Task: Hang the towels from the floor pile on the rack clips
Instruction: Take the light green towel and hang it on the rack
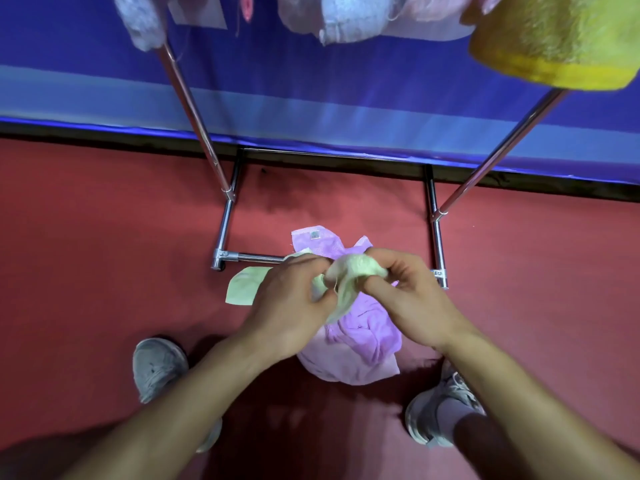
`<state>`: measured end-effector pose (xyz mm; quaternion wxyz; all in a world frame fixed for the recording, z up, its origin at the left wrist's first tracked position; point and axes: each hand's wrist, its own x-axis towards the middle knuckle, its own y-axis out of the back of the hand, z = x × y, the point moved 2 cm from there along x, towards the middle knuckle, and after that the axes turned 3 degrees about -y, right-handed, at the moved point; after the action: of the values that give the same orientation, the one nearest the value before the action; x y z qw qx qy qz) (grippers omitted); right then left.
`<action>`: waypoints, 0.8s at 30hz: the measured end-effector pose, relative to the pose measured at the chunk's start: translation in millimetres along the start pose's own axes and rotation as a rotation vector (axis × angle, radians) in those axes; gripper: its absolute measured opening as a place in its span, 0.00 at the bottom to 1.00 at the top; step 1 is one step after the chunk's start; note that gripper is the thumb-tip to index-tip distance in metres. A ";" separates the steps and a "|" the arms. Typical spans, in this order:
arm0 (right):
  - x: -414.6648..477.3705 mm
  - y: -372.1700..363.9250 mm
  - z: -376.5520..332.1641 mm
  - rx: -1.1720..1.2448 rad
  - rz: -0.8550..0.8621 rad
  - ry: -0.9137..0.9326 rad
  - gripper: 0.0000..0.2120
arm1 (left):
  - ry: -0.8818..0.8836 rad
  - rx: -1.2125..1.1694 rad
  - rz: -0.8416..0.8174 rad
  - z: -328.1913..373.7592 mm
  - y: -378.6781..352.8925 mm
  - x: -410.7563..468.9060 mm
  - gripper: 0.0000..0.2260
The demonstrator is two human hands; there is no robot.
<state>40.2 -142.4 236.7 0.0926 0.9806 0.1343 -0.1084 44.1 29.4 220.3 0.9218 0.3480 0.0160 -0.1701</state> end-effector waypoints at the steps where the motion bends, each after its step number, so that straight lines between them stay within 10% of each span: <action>1: 2.7 3.8 4.5 -0.020 0.057 0.013 0.05 | 0.051 0.025 0.014 -3.4 1.0 1.9 0.09; 11: 17.2 49.6 8.3 0.113 0.497 0.020 0.11 | 0.082 0.151 0.034 -21.7 -1.5 1.4 0.16; 24: 13.5 68.9 31.4 -0.390 0.386 -0.101 0.08 | 0.175 0.064 0.216 -35.8 18.9 12.2 0.11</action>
<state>66.6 -211.0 213.9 0.3049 0.9451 -0.0415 -0.1095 64.9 62.0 203.5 0.9182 0.3905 0.0533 -0.0395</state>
